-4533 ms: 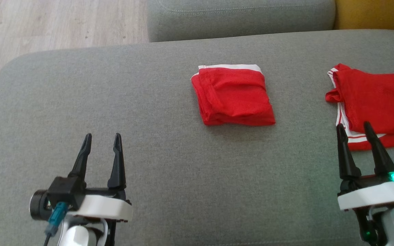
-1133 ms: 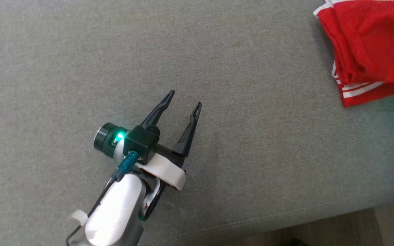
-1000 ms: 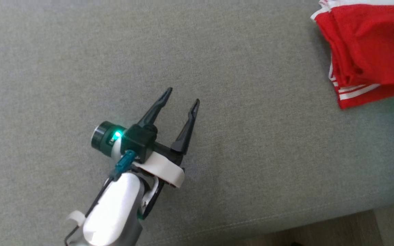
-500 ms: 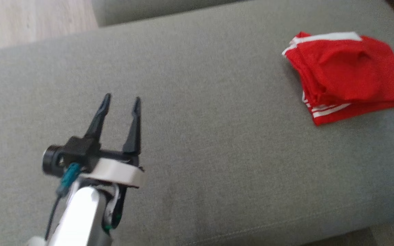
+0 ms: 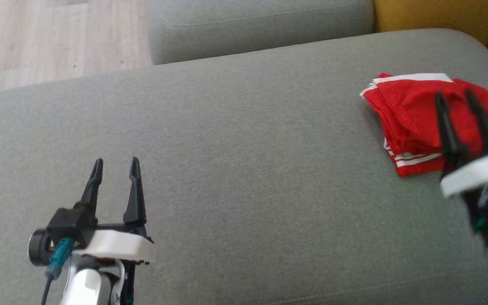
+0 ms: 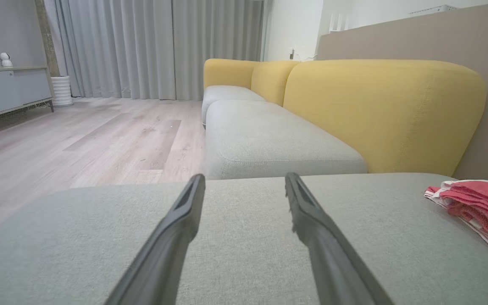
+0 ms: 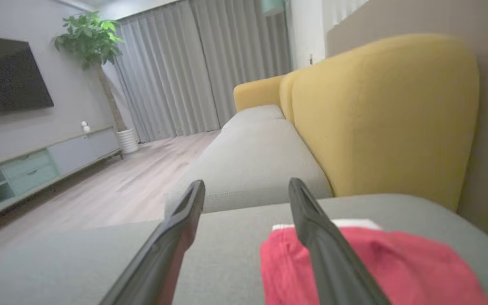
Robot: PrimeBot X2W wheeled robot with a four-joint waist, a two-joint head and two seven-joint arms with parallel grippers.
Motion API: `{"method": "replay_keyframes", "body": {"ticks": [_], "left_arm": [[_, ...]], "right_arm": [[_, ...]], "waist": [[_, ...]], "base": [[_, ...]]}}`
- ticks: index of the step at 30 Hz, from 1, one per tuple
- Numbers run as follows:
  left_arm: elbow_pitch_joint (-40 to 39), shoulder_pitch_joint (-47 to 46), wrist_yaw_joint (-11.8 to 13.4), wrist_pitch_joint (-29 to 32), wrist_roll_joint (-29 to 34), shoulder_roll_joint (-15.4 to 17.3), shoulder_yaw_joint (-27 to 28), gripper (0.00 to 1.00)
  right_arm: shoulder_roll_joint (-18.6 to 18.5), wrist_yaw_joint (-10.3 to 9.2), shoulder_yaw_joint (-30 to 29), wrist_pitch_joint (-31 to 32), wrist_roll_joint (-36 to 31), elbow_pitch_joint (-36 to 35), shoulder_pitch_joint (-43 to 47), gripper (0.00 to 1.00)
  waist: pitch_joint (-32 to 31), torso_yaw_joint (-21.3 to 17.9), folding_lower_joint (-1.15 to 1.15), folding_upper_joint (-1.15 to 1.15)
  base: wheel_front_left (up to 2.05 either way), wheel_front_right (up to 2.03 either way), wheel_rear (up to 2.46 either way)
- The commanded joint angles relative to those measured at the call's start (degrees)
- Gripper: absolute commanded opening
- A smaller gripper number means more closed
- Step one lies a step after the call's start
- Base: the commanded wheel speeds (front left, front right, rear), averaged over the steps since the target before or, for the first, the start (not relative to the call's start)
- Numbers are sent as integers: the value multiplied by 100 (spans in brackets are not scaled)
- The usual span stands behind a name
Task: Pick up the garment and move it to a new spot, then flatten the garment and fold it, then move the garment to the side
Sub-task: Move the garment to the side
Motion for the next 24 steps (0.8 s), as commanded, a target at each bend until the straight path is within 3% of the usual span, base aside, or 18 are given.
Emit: {"method": "replay_keyframes", "body": {"ticks": [1, 6, 10, 15, 24], "left_arm": [[-211, -145, 51, -29, 36, -1, 277, 100], [-476, -124, 96, -29, 235, -119, 433, 100], [-220, -46, 37, -29, 258, -171, 409, 100], [90, 10, 2, -29, 249, -196, 482, 100], [352, 9, -87, -29, 246, -214, 565, 100]], "right_arm": [[68, -4, -234, -54, -159, -352, 186, 100], [831, -4, -1091, -54, -990, -1089, 1201, 100], [1222, -4, -1366, -54, -1552, -1422, 1620, 100], [1460, -4, -1306, -54, -1982, -1540, 1763, 100], [1610, -4, -1248, -54, -2131, -1431, 1688, 100]], "waist": [[14, 87, 1, 0], [116, 272, 1, 0], [123, 345, 1, 0], [54, 377, 1, 0], [-41, 393, 1, 0]], "base": [[0, 0, 0], [0, 0, 0], [0, 0, 0], [0, 0, 0], [0, 0, 0]]}}
